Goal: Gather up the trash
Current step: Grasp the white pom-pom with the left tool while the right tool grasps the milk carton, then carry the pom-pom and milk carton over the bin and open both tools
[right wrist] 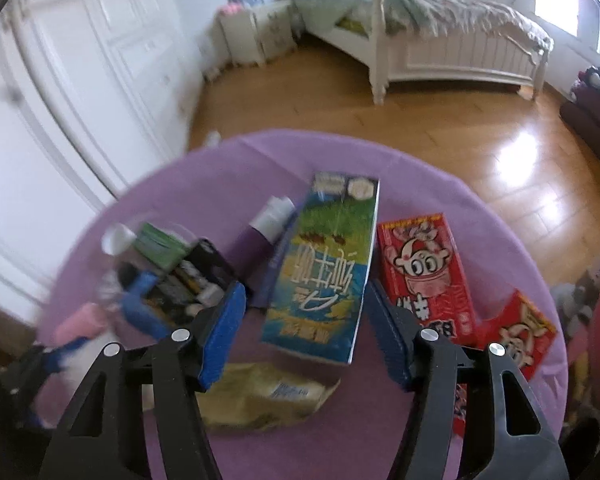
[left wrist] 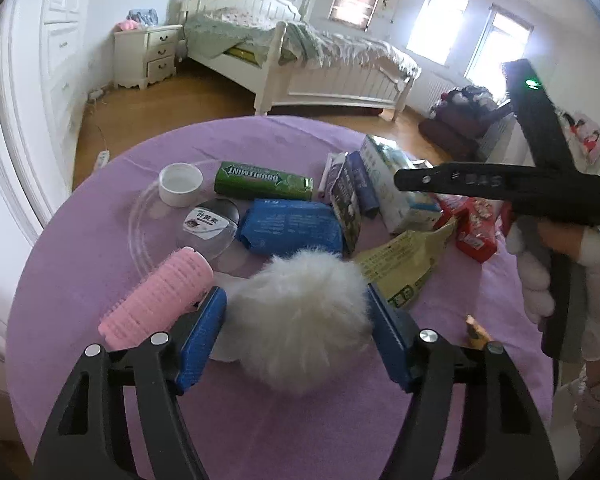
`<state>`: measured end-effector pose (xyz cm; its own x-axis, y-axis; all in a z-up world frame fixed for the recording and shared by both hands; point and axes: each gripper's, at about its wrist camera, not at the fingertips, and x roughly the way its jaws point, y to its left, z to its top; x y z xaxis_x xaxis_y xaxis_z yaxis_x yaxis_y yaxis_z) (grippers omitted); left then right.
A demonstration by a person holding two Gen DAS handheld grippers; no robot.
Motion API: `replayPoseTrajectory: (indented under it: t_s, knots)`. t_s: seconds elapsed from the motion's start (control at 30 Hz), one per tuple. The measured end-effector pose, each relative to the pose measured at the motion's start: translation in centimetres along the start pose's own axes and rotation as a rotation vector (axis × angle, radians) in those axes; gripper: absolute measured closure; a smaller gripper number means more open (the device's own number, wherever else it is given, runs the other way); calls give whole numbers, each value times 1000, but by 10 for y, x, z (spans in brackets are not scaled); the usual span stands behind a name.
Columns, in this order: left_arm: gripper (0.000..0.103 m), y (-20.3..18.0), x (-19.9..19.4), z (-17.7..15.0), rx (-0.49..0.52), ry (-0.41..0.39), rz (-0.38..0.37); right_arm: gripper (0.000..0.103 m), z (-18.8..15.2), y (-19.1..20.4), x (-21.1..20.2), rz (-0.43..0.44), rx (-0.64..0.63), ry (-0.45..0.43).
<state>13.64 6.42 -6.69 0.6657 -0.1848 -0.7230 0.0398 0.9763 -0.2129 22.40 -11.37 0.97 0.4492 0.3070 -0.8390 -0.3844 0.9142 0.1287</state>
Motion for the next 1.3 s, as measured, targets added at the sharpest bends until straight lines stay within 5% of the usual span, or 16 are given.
replayPoseTrajectory:
  t_s: [0.13,0.23,0.3,0.5,0.7,0.97,1.3]
  knots:
    - [46,-4,0,-1,16,12,30,49,-5,-6,17,8,24,28]
    - [64,-5,0,0,27,11,11,53,-7,-6,11,11,7,4]
    - [65,-6,-2,-2,21,9,15,53,-13,-9,-1,31,17,-33]
    - [66,-18,-35,-13,-21,-82,-46,54,-42,-33,-84,184,120,-218]
    - [66,-85,-102,-34,-36,-271,-178,54,-108,-74,-186,298,248,-427]
    - [66,-183,-126,-59,16,-315,-376,53,-216,-136,-273,180,379,-545]
    - [66,-250,-117,-66,128,-257,-491,53,-321,-208,-304,84,542,-587]
